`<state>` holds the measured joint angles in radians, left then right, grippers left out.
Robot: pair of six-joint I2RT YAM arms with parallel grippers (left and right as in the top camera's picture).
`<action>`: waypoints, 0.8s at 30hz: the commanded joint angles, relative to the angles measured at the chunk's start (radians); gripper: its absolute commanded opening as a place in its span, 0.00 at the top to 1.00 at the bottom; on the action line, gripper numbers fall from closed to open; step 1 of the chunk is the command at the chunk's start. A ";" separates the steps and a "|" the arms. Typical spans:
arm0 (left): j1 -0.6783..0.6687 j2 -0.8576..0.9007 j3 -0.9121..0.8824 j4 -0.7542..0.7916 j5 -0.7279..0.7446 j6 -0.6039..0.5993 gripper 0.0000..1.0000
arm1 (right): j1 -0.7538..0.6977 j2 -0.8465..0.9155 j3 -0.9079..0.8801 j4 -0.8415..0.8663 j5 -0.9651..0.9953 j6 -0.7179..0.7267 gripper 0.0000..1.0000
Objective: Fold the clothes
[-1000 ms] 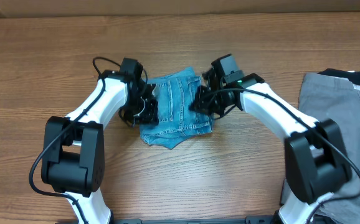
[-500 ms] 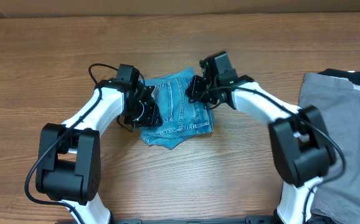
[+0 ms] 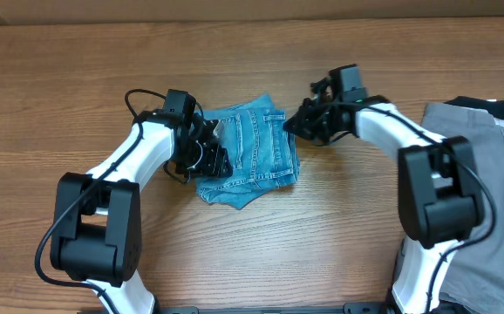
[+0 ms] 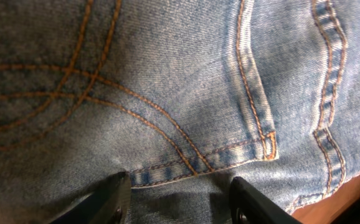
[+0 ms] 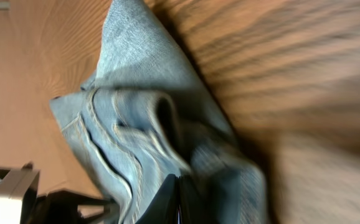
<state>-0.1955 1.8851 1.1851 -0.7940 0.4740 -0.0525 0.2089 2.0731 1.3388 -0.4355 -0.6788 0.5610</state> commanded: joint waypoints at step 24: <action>0.074 0.117 0.060 0.156 -0.182 -0.033 0.56 | 0.197 0.018 -0.016 -0.439 0.203 -0.028 0.96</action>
<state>-0.1211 1.9541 1.2785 -0.6201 0.3767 -0.0681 0.4587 2.0167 1.3392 -0.8093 -0.5346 0.4976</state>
